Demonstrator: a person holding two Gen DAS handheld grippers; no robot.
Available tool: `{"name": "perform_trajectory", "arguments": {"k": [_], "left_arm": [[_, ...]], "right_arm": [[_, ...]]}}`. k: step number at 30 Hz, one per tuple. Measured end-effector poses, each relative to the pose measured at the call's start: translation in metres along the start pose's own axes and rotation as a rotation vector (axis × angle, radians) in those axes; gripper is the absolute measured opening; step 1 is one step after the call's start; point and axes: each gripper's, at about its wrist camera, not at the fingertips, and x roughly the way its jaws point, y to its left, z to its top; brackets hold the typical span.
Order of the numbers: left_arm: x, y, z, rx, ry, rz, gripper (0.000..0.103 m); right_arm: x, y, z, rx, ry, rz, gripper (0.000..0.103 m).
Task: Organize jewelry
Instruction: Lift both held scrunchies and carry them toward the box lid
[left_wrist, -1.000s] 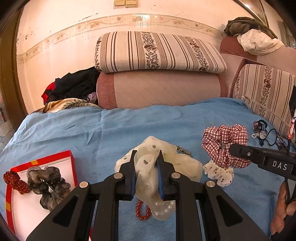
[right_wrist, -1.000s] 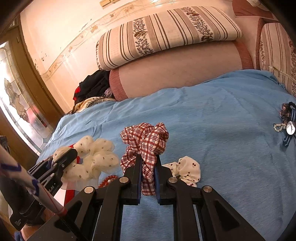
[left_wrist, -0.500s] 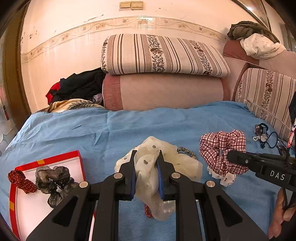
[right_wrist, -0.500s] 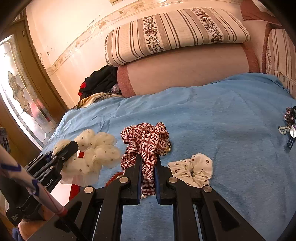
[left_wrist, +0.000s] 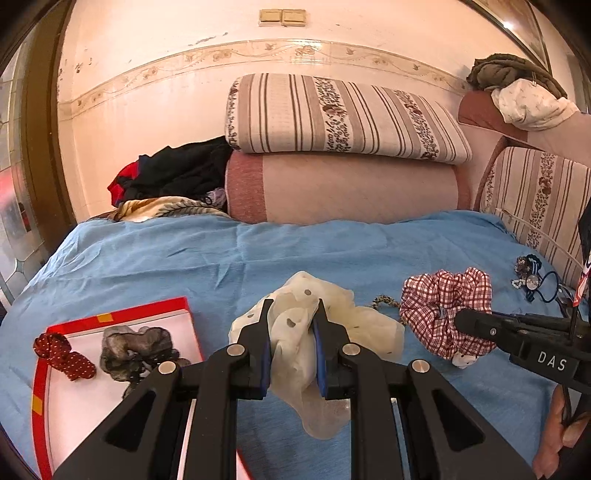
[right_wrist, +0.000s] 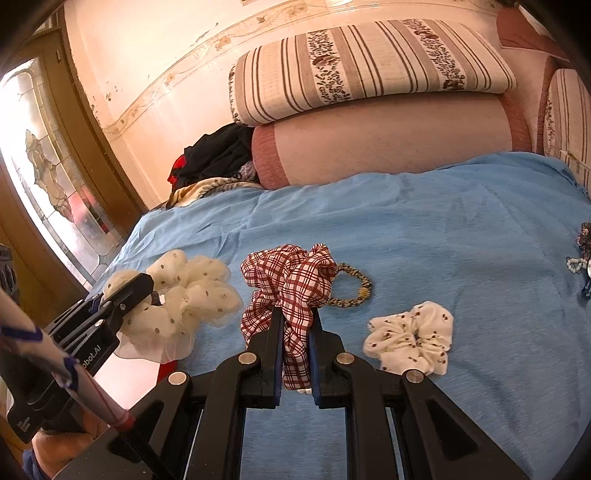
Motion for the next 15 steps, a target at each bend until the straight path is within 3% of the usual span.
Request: {"name": "perform_trajectory", "arguments": {"k": [15], "left_arm": [[-0.032, 0.061, -0.005, -0.101, -0.024, 0.068, 0.018]], "right_arm": [[0.004, 0.055, -0.006, -0.034, 0.021, 0.07, 0.012]]}}
